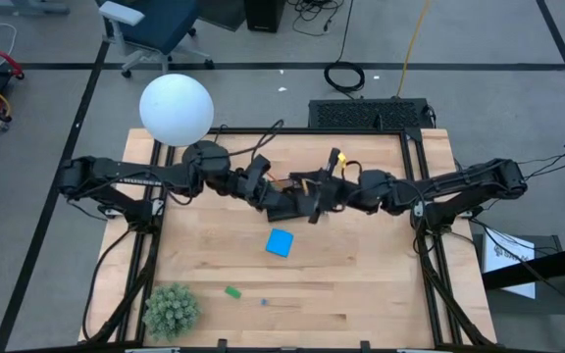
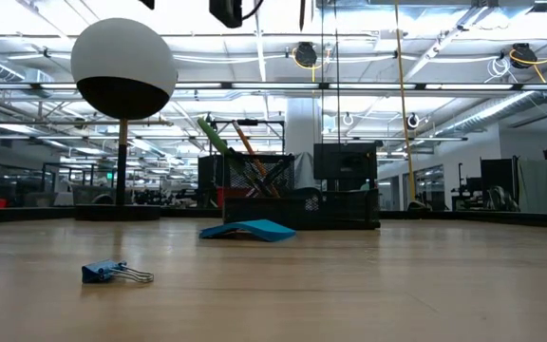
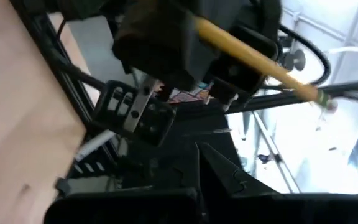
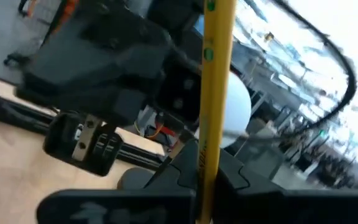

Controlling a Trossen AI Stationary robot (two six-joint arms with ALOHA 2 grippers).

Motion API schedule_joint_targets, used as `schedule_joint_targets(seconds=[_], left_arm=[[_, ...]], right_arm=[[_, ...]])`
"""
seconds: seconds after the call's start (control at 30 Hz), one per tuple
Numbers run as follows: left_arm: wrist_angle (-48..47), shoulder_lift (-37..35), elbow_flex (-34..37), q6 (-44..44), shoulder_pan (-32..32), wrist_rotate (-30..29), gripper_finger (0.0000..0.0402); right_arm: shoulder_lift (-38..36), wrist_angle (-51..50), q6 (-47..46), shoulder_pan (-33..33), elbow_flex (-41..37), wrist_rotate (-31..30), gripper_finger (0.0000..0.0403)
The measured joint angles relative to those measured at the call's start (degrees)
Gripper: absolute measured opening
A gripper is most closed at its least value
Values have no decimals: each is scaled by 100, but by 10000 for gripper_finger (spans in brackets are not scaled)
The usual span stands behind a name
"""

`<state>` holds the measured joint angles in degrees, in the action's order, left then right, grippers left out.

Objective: Pick and place office supplies into organizer
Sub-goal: Put the yellow pencil into the black desk organizer

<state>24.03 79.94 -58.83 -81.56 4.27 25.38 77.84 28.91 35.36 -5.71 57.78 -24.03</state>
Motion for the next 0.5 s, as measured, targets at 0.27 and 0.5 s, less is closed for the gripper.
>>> schedule_joint_targets(seconds=[0.27, 0.5], left_arm=[[4, -183, -2, 1102, 214, -72, 1], [-597, -576, 6, 2377, 137, -305, 1]], right_arm=[[9, -55, -1868, 288, 0, 6, 2], [87, -123, -3018, 708, 0, 590, 1]])
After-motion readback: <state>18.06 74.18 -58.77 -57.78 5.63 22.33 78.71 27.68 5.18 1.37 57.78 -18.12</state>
